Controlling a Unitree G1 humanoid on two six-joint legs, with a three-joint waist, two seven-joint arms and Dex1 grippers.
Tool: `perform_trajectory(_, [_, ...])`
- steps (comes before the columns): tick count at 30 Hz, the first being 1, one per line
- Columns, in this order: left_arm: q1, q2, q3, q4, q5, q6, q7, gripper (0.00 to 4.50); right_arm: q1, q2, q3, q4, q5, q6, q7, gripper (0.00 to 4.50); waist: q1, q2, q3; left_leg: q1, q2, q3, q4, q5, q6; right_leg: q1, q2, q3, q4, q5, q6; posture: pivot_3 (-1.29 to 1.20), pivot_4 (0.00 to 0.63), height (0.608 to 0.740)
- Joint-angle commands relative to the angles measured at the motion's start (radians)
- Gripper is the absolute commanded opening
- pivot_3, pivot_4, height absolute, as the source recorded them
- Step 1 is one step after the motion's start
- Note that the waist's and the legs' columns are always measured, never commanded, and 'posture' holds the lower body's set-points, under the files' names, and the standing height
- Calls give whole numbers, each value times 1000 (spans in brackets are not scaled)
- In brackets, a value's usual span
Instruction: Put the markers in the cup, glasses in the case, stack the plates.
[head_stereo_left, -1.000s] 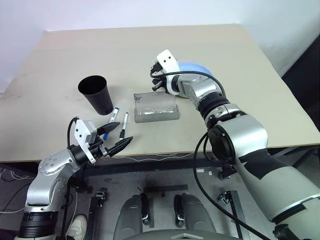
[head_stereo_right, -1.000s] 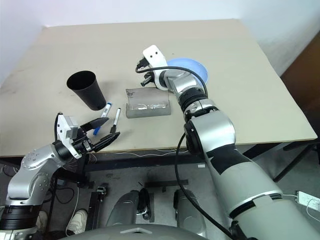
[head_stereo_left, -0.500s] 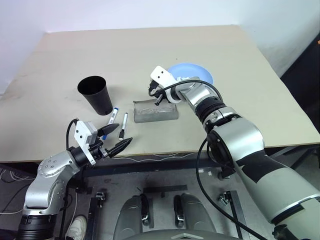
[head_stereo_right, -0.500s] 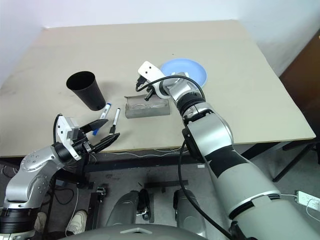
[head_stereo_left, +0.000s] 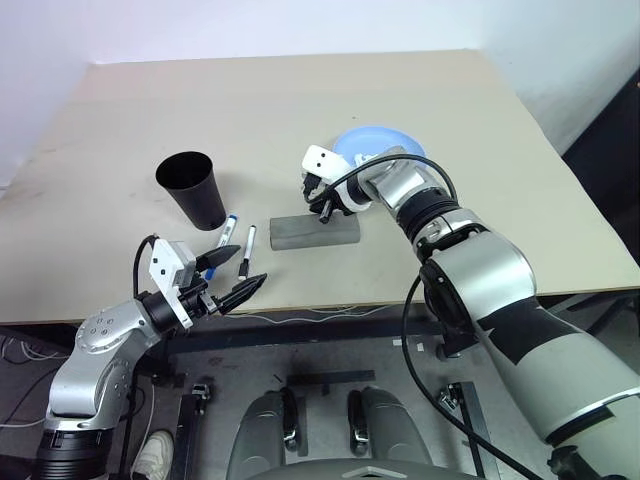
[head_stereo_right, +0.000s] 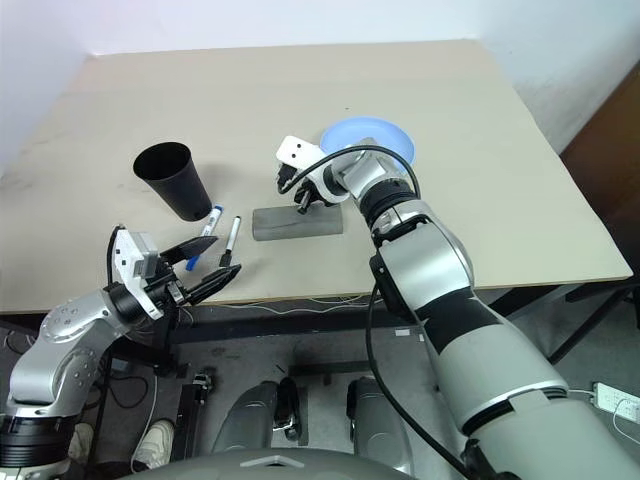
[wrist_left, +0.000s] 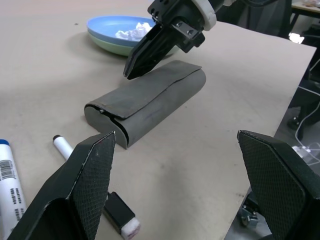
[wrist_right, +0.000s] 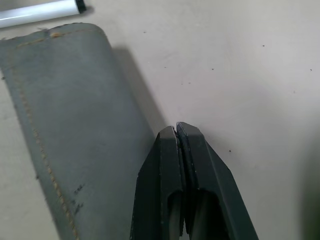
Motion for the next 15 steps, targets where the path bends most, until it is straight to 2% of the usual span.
perform_trajectory(1, [-1,0,11,-1,-2,-31,-17,4093,-17,-19,-15,-46,25,6,27,80,0,0,0,0,0,0,0,0,0,0,0,0,0,0,0,0,150,710])
perform_trajectory(8, [-16,10,25,47,-3,-49,-45,4093,11,-51,-49,-117,92,32,113,80,0,0,0,0,0,0,0,0,0,0,0,0,0,0,0,0,150,710])
perform_trajectory(15, [-6,-2,15,69,6,-77,-57,4093,111,-74,-55,-242,153,80,183,80,1,0,0,0,0,0,0,0,0,0,0,0,0,0,0,0,150,710])
